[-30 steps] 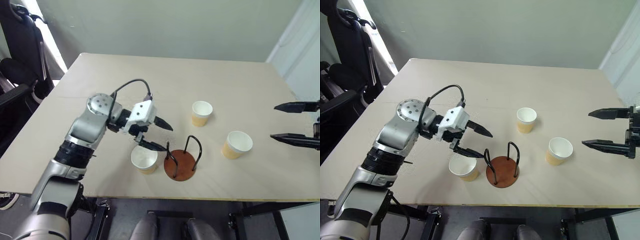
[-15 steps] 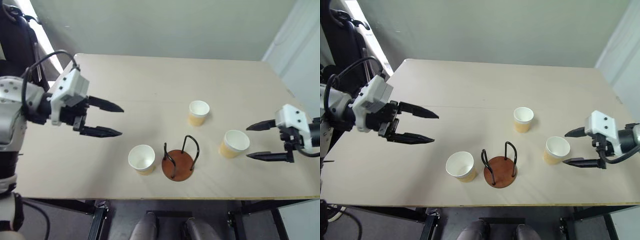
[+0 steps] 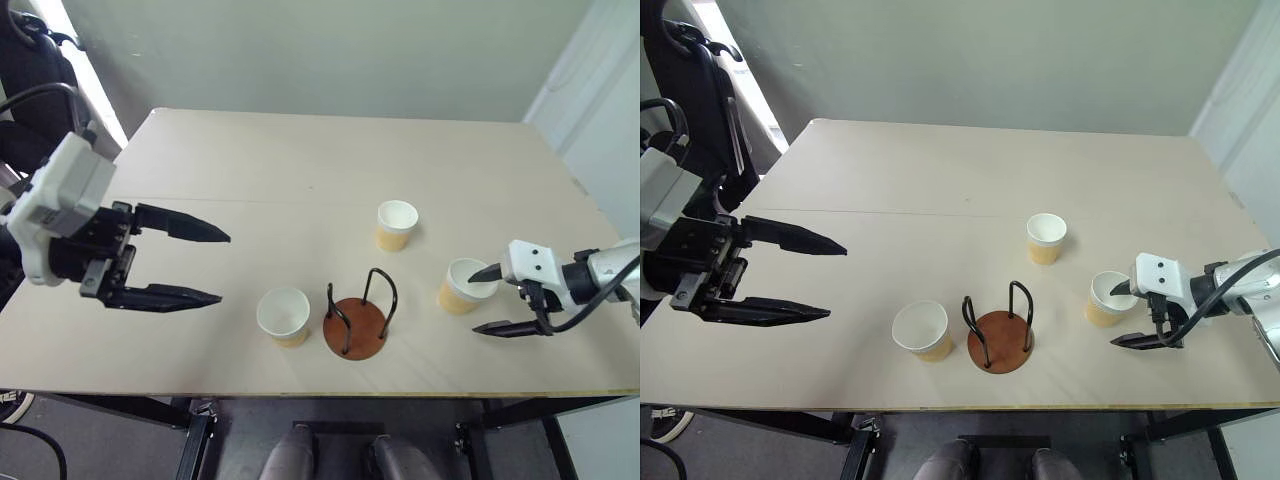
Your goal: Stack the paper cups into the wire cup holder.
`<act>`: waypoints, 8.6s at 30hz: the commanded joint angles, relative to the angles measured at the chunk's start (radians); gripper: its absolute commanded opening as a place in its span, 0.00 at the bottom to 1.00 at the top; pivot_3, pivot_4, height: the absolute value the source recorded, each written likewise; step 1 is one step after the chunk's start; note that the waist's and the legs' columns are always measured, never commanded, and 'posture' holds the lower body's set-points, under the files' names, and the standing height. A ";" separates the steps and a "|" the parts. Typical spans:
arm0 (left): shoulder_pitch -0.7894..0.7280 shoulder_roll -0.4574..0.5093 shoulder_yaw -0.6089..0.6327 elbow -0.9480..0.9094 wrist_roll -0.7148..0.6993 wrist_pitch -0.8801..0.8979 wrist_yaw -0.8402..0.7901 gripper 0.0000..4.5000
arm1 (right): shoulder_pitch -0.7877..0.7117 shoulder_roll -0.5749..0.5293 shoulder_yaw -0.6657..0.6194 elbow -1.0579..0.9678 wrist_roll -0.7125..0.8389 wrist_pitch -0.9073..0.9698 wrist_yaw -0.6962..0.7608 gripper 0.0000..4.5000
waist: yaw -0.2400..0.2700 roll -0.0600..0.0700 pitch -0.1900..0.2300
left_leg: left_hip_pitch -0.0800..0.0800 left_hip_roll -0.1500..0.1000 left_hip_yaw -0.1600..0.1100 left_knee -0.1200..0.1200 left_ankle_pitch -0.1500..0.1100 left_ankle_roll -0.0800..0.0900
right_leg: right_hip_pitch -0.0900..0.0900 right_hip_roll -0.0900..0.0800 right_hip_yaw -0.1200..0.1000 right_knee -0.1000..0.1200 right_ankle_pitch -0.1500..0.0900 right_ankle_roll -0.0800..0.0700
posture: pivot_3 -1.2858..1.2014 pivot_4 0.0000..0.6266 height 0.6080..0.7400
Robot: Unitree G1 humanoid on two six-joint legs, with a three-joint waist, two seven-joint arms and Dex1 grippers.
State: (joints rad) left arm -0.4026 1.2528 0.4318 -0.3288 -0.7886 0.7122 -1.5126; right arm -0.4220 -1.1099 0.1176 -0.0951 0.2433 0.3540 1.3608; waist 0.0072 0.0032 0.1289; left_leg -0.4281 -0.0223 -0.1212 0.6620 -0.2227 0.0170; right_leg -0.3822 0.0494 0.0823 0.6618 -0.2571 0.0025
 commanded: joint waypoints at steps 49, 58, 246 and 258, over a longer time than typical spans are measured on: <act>0.294 -0.059 0.189 -0.118 -0.059 0.032 0.177 0.81 | -0.437 0.289 0.109 -0.242 0.257 0.149 0.113 0.01 | -0.005 -0.002 0.000 | 0.005 0.007 0.000 -0.023 0.008 -0.013 | -0.004 0.005 -0.002 0.001 -0.005 -0.015 | 0.52 0.24 1.00; 0.306 -0.055 0.203 -0.128 -0.065 0.040 0.181 0.81 | -0.438 0.314 0.134 -0.258 0.250 0.187 0.089 0.45 | -0.006 -0.002 0.000 | 0.005 0.007 0.000 -0.023 0.008 -0.014 | -0.004 0.005 -0.002 0.001 -0.005 -0.015 | 0.52 0.24 1.00; -0.912 -0.283 -1.009 0.432 -0.027 -0.507 -0.102 0.01 | 0.287 -0.080 -0.863 -0.396 0.624 0.350 -0.078 1.00 | 0.010 -0.005 0.000 | 0.000 0.016 0.000 -0.011 0.004 -0.015 | -0.001 0.017 -0.001 -0.002 -0.005 -0.010 | 0.52 0.24 1.00; -0.987 -0.238 -1.291 0.431 -0.042 -0.707 -0.102 0.01 | 0.345 -0.068 -0.942 -0.461 0.640 0.402 -0.106 1.00 | 0.012 -0.004 0.000 | -0.001 0.015 0.000 -0.008 0.002 -0.012 | -0.001 0.016 -0.001 -0.002 -0.006 -0.008 | 0.52 0.24 1.00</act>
State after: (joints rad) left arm -1.3536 1.0046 -0.8574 0.1101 -0.8214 0.0397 -1.5795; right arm -0.0797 -1.1667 -0.7746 -0.5299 0.8655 0.7512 1.2651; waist 0.0192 -0.0009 0.1291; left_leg -0.4294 -0.0068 -0.1210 0.6551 -0.2206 0.0051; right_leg -0.3827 0.0653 0.0816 0.6599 -0.2630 -0.0057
